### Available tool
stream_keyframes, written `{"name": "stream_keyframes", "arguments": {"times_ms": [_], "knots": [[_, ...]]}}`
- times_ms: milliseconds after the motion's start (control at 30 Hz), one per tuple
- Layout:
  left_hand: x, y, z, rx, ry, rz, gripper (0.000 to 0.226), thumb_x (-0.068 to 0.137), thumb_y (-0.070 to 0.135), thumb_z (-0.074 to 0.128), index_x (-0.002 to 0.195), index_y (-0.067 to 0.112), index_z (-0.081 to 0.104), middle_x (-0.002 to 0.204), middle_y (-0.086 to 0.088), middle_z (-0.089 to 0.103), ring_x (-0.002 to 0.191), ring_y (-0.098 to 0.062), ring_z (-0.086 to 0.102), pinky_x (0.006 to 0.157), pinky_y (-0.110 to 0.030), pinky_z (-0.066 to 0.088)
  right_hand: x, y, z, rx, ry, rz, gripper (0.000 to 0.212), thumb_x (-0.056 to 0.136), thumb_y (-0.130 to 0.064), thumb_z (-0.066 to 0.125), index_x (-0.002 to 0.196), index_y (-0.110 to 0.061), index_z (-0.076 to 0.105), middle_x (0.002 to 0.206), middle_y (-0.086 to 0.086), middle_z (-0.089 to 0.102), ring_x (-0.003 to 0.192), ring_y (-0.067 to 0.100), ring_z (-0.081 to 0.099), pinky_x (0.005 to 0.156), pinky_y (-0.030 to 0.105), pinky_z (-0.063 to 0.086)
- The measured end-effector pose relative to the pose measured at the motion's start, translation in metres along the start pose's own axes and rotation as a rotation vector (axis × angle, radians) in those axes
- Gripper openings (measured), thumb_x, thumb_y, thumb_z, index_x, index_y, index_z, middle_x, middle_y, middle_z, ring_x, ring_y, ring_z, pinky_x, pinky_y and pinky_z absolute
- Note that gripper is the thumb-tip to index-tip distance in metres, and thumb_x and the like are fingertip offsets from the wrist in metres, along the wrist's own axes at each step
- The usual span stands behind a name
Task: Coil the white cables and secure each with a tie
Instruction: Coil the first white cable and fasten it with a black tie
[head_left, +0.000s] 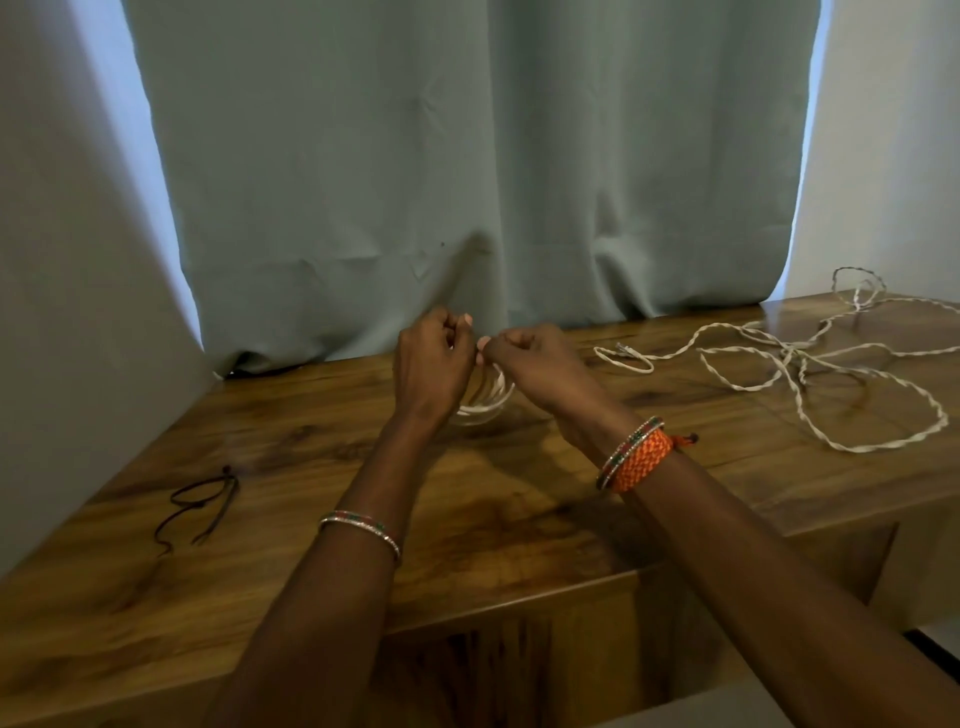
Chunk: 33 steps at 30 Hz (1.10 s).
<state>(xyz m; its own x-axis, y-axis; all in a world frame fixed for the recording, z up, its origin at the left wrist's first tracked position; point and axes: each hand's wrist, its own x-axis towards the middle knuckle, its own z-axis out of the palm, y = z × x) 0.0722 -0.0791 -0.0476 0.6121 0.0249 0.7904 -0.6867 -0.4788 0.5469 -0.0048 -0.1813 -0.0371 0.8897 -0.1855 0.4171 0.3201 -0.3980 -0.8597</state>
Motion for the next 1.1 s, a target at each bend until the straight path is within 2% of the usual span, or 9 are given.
{"name": "stream_keyframes", "arguments": {"times_ms": [67,133,267,400,500,600,833,967,1100], "knots": [[-0.002,-0.001,-0.003,-0.068,-0.009,-0.014,0.031,0.092,0.029,0.052,0.069,0.01,0.056,0.063,-0.006,0.065,0.062,-0.022,0.063,0.059,-0.04,0.05,-0.001,-0.005,-0.007,0.12,-0.015,-0.005,0.028,0.089,-0.03,0.06,0.077,-0.009,0.074,0.084,0.015,0.072,0.086,0.026,0.066,0.074,0.018,0.049],[-0.002,0.0,-0.004,-0.1,0.022,-0.026,0.029,0.093,0.028,0.052,0.07,0.011,0.057,0.064,-0.005,0.067,0.063,-0.021,0.064,0.061,-0.041,0.052,-0.004,-0.007,-0.01,0.22,-0.012,0.005,0.024,0.091,-0.023,0.06,0.082,-0.004,0.073,0.086,0.011,0.073,0.079,0.01,0.067,0.062,0.003,0.042],[-0.006,0.002,-0.001,-0.042,0.043,-0.007,0.036,0.09,0.038,0.047,0.072,0.008,0.06,0.068,-0.007,0.068,0.066,-0.024,0.063,0.061,-0.043,0.051,-0.006,-0.003,-0.005,0.414,0.054,0.029,0.015,0.087,-0.019,0.065,0.078,-0.01,0.073,0.073,0.0,0.072,0.07,0.005,0.066,0.069,0.017,0.049],[-0.006,-0.001,0.001,0.023,0.037,0.031,0.036,0.091,0.036,0.047,0.073,0.008,0.06,0.068,-0.008,0.067,0.065,-0.024,0.062,0.06,-0.042,0.049,0.0,-0.002,-0.006,0.385,0.136,-0.036,0.007,0.083,-0.013,0.069,0.086,-0.007,0.073,0.08,0.001,0.071,0.068,-0.002,0.065,0.06,0.01,0.048],[-0.004,-0.001,0.001,-0.017,0.058,-0.005,0.037,0.091,0.033,0.049,0.07,0.005,0.06,0.064,-0.008,0.065,0.062,-0.024,0.062,0.059,-0.041,0.05,0.003,0.003,-0.002,0.265,0.142,-0.104,0.011,0.083,-0.008,0.069,0.093,-0.007,0.073,0.089,0.005,0.073,0.078,0.004,0.067,0.07,0.012,0.051],[-0.004,0.002,-0.001,-0.025,0.069,-0.076,0.034,0.093,0.027,0.052,0.067,0.006,0.058,0.061,-0.007,0.063,0.062,-0.024,0.061,0.058,-0.035,0.045,0.001,0.008,0.001,0.012,0.198,-0.243,0.014,0.084,-0.008,0.066,0.093,-0.016,0.074,0.091,-0.005,0.071,0.088,0.004,0.063,0.072,0.011,0.045],[0.005,-0.016,0.0,-0.157,-0.033,-0.328,0.039,0.088,0.026,0.057,0.052,0.011,0.055,0.049,-0.009,0.054,0.051,-0.026,0.051,0.059,-0.033,0.045,-0.017,0.018,0.003,-0.711,0.018,-0.572,0.03,0.069,-0.028,0.068,0.099,-0.032,0.063,0.118,-0.01,0.054,0.116,0.016,0.043,0.091,0.037,0.03],[0.004,-0.01,0.0,-0.192,-0.031,-0.372,0.041,0.088,0.024,0.058,0.049,0.014,0.051,0.046,-0.003,0.049,0.045,-0.019,0.045,0.057,-0.03,0.04,-0.018,0.031,0.004,-0.712,0.059,-0.632,0.026,0.076,-0.046,0.068,0.099,-0.035,0.065,0.122,-0.012,0.055,0.121,0.018,0.042,0.096,0.039,0.02],[0.0,-0.009,0.002,-0.28,-0.025,-0.436,0.042,0.088,0.021,0.058,0.047,0.015,0.049,0.035,0.007,0.045,0.037,-0.008,0.043,0.052,-0.024,0.035,-0.019,0.036,0.008,-0.687,0.154,-0.756,0.018,0.077,-0.043,0.065,0.092,-0.034,0.069,0.113,-0.012,0.062,0.117,0.024,0.047,0.092,0.033,0.015]]}}
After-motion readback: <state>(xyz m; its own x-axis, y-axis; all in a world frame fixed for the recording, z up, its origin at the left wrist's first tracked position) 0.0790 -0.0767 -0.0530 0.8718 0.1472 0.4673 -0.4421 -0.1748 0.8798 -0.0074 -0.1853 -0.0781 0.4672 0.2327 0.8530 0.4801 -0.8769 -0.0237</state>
